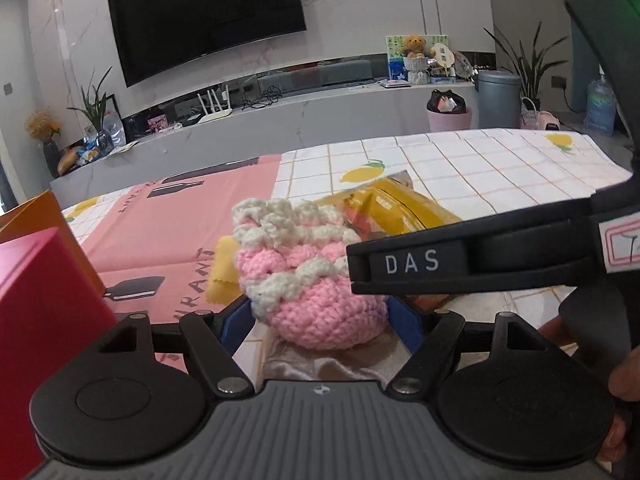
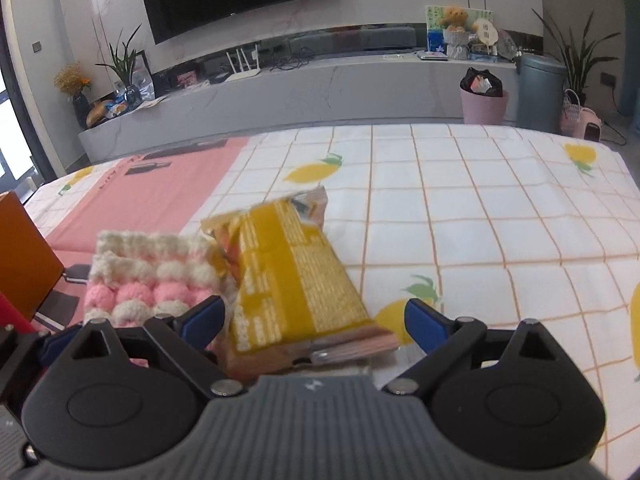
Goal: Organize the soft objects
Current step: 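Grasp the pink crocheted pouch with the left tool while the right tool grasps the yellow snack bag, then lift the pouch and snack bag and carry both over the orange box, then open both tools to drop the pouch and snack bag into the box, then move both tools back to the yellow cloth and white fluffy towel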
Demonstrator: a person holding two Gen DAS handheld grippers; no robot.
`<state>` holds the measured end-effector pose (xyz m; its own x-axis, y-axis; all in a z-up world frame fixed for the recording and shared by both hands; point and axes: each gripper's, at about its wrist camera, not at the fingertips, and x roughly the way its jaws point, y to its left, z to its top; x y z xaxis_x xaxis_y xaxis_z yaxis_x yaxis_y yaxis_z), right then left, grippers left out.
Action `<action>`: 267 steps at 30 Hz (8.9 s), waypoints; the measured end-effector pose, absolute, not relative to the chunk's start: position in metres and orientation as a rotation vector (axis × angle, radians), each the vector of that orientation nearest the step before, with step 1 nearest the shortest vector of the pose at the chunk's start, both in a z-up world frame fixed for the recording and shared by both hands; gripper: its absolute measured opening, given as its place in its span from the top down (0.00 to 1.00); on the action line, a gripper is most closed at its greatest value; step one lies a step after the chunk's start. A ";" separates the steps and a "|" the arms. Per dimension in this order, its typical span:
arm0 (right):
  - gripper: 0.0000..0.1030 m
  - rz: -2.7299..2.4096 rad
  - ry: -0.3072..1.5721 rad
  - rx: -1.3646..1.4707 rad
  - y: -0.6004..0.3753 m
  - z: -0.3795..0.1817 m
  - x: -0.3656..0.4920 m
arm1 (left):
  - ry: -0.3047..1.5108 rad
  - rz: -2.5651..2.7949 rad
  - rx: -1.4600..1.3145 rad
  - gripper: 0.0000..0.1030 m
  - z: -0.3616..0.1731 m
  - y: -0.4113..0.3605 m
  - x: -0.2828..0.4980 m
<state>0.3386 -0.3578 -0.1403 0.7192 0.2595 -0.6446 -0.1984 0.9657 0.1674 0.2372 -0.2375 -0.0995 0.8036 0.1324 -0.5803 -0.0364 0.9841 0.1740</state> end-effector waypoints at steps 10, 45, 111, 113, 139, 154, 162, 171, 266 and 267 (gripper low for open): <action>0.06 0.257 0.690 0.173 -0.371 -0.141 0.332 | 0.669 0.027 0.179 0.75 -0.096 -0.227 0.220; 0.33 0.317 0.952 -0.155 -0.335 -0.128 0.309 | 0.760 -0.053 0.229 0.32 -0.075 -0.198 0.124; 0.51 0.146 0.520 0.114 -0.301 -0.006 0.170 | 0.437 -0.072 -0.270 0.83 0.051 -0.067 0.102; 0.51 0.195 0.477 0.092 -0.284 0.010 0.154 | 0.421 -0.069 -0.278 0.83 0.058 -0.040 0.097; 0.50 0.500 0.641 -0.048 -0.013 0.060 0.161 | 0.505 -0.034 -0.374 0.83 0.033 0.171 0.107; 0.50 0.353 0.977 -0.251 0.062 -0.020 0.299 | 0.531 0.030 -0.372 0.82 0.027 0.194 0.103; 0.51 0.269 1.011 -0.566 0.094 -0.066 0.309 | 0.562 0.043 -0.419 0.82 0.021 0.203 0.106; 0.53 0.326 1.079 -0.685 0.103 -0.092 0.307 | 0.634 -0.020 -0.372 0.82 0.018 0.195 0.110; 0.09 0.183 0.702 -0.096 -0.163 0.040 0.130 | 0.620 -0.101 -0.210 0.20 0.047 0.078 0.098; 0.09 0.165 0.698 -0.090 -0.170 0.037 0.130 | 0.611 -0.103 -0.201 0.20 0.046 0.074 0.098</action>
<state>0.1301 -0.1702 0.0371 0.7539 0.1212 -0.6457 -0.1815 0.9830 -0.0274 0.0982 0.0739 0.0462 0.8146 -0.1551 -0.5589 0.0364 0.9754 -0.2175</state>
